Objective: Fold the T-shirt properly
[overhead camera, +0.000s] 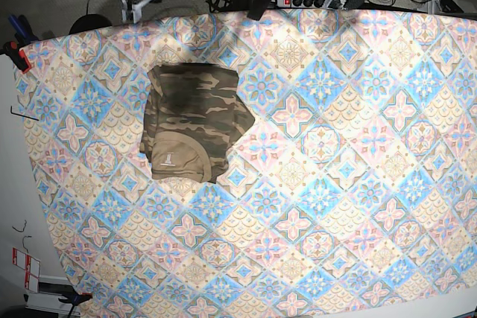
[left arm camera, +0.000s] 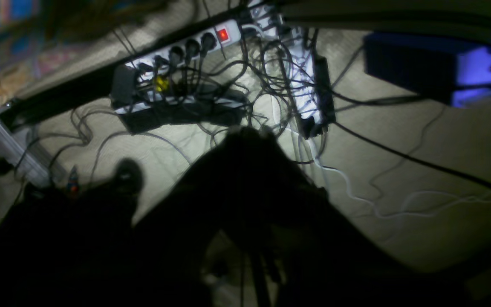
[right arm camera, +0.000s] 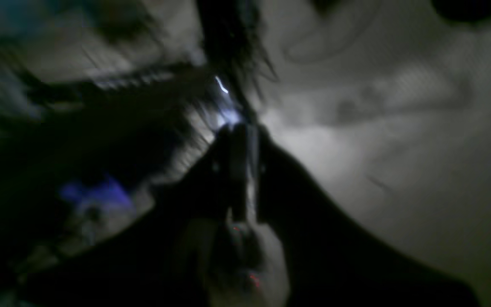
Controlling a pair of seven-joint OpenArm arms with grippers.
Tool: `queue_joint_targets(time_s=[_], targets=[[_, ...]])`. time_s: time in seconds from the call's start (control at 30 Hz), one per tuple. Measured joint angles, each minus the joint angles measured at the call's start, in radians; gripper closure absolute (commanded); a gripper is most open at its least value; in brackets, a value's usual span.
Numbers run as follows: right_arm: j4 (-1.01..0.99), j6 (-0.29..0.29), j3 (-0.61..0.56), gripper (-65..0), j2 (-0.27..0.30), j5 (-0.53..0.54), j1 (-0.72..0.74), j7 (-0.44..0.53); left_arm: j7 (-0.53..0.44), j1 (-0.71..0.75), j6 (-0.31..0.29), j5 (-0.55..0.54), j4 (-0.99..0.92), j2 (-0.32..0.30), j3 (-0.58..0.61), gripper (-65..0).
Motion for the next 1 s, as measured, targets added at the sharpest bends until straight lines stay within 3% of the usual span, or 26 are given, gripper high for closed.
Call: queue_joint_targets(time_s=[0.3, 0.37, 0.43, 0.53, 0.57, 0.63, 0.7, 0.87, 1.0], targets=[[-0.36, -0.204, 0.005, -2.9, 0.085, -0.032, 0.092, 0.137, -0.246, -0.212, 0.005, 0.077, -0.486, 0.035, -0.001, 0.0], [-0.424, -0.234, 0.009, -2.9, 0.098, -0.054, 0.128, 0.17, -0.277, -0.249, 0.041, 0.071, -0.56, 0.034, -0.001, -0.1], [-0.497, -0.333, 0.009, -2.9, 0.108, -0.077, 0.167, 0.203, -0.298, -0.279, 0.132, 0.072, -0.607, 0.034, -0.001, -0.3], [-0.618, -0.548, 0.005, -2.9, 0.13, -0.113, 0.202, 0.24, -0.305, -0.298, 0.267, 0.097, -0.608, 0.033, 0.0, -0.6], [-0.655, -0.594, 0.004, -2.9, 0.142, -0.126, 0.213, 0.273, -0.308, -0.303, 0.302, 0.114, -0.607, 0.033, 0.0, -0.6], [-0.723, -0.686, 0.004, -2.9, 0.163, -0.163, 0.231, 0.305, -0.307, -0.306, 0.347, 0.132, -0.607, 0.034, 0.0, -0.6], [-0.785, -0.758, 0.004, -3.0, 0.181, -0.198, 0.254, 0.337, -0.307, -0.304, 0.353, 0.146, -0.607, 0.035, 0.0, -0.6], [-0.831, -0.774, 0.008, -3.0, 0.183, -0.22, 0.286, 0.392, -0.306, -0.314, 0.357, 0.145, -0.609, 0.06, 0.0, -0.6], [-0.836, -0.774, 0.007, -3.0, 0.18, -0.221, 0.276, 0.377, -0.306, -0.327, 0.35, 0.145, -0.609, 0.081, -0.003, -0.6]])
